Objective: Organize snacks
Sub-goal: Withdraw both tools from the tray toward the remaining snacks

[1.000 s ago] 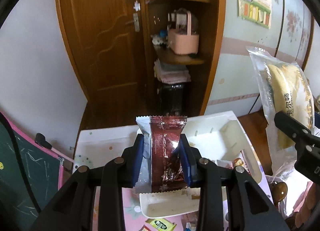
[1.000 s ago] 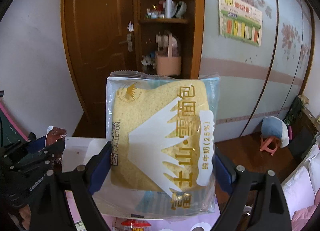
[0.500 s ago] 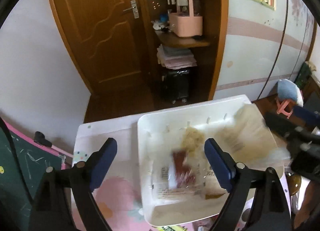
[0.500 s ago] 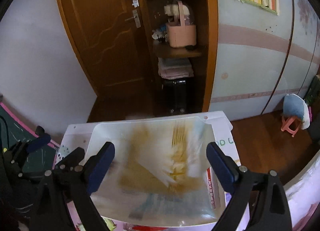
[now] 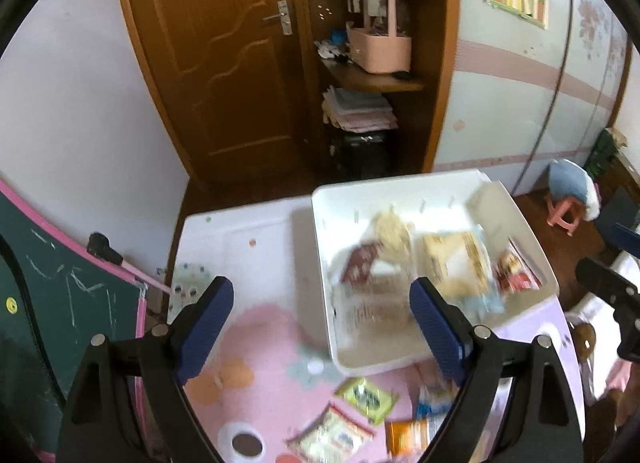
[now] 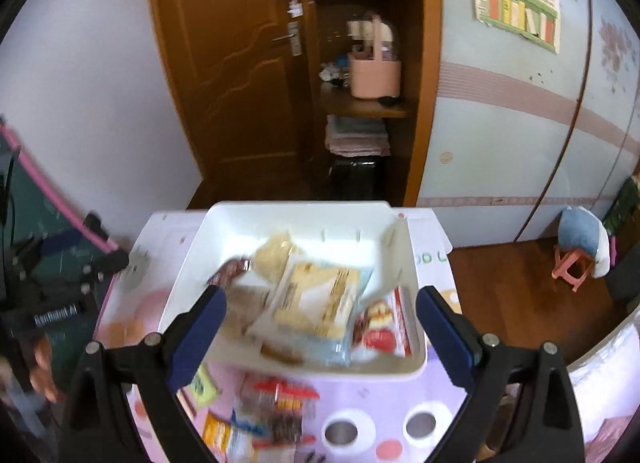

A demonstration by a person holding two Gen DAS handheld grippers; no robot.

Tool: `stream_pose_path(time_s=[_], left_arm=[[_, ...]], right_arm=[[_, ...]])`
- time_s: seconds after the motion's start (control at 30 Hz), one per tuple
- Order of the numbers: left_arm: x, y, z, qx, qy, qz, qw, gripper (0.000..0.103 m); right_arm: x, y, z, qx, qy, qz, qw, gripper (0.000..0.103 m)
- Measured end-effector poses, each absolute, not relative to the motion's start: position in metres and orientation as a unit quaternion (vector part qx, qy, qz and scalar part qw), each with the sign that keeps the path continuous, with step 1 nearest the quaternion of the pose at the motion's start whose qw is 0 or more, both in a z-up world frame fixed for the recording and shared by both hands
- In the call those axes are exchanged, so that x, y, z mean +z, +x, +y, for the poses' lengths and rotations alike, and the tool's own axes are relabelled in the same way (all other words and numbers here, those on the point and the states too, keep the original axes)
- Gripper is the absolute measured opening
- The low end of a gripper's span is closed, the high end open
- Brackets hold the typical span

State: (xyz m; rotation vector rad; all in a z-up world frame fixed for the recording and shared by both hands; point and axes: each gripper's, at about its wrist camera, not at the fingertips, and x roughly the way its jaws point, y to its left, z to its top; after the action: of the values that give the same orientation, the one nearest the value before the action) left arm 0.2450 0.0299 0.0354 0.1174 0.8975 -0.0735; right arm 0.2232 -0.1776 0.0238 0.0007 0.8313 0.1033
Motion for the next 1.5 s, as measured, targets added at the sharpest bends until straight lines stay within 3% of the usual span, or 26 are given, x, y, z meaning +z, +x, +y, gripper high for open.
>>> stream_pose_path(time_s=[0.5,0.63,1.17,1.5], left_arm=[[0.027,0.118,0.037,-0.08,0.099,0.426,0.896,0.09],[0.015,0.099,0.038,-0.087,0.114,0.427,0.893,0.093],[-0.117,0.136,0.069,-0.095,0.119,0.561,0.814,0.093],[-0.156,0.166,0.064,-0.11,0.11,0.598,0.786,0.093]], right_arm=[[0.018,0.109,-0.148,0.106,-0.026,0.411,0.905,0.096],[0.013,0.099,-0.153,0.107,-0.017,0.411,0.905,0.09],[-0.083,0.123,-0.153,0.1,-0.003,0.509,0.855,0.083],[-0.13,0.155,-0.151,0.097,0.016,0.549,0.83,0.078]])
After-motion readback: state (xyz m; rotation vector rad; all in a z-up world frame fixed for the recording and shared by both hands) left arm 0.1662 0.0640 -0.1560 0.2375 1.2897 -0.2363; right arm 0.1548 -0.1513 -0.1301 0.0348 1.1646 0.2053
